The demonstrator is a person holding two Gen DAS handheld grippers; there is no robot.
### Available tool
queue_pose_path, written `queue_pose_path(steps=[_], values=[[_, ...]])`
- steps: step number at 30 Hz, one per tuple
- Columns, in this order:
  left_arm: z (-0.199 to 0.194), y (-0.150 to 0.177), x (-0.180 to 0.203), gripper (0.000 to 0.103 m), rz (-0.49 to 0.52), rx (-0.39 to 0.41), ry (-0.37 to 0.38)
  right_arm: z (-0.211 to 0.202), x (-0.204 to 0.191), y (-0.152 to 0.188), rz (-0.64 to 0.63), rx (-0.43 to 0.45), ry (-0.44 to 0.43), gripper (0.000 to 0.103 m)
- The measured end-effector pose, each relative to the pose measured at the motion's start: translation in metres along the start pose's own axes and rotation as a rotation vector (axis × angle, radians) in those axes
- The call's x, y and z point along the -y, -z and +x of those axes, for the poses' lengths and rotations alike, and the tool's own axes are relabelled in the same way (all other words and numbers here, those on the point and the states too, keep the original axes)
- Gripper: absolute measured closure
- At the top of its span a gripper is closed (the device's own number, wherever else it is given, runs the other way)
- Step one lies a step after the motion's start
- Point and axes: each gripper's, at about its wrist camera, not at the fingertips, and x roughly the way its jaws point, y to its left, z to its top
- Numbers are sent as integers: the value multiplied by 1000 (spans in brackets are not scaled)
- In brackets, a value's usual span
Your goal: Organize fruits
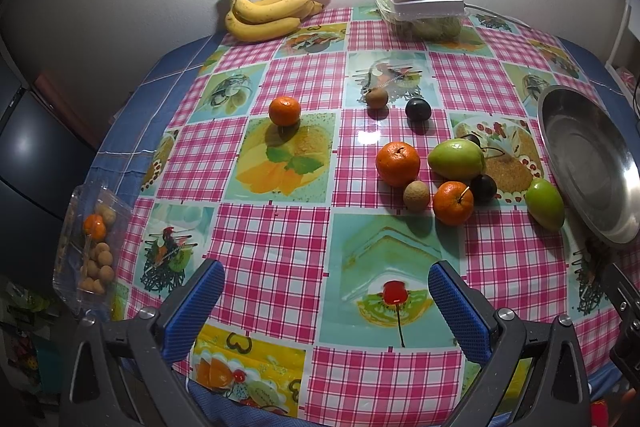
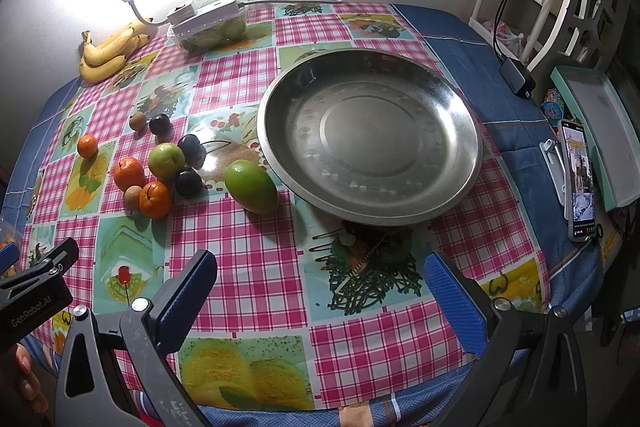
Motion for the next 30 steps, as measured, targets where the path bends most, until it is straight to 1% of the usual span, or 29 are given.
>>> queue_pose_path(steps=[14,20,22,24,25,26,27,28,29,30], values=[[1,0,0,0,-4,-4,6,1,1,-1,-1,-4,-2,0],[5,-3,-3,0,-11,-23,41,4,0,-2,-11,-38,-45,0],[4,-5,-1,0,-5,-13,43,5,-3,-1,-26,-33,-50,0],[0,-9,0,0,0,13,31,3,-5,-2,-44,-20,-49,0],[-3,-12,-1,0,-2,25,28,4,-7,-3,-88,12,11,0],[-5,-17,-1,0,-9,35,30,4,-10,-4,-113,53,41,0],[-8,-21,-2,0,-17,46,34,0,-12,-5,-100,172,15,0],[-11,-25,-4,0,-27,58,37,-4,-14,-6,-99,239,6,0],[-15,-30,-5,0,-36,75,36,-7,-15,-8,-73,259,-37,0],[-19,-36,-6,0,-47,93,31,-10,-16,-11,-71,276,-39,0]])
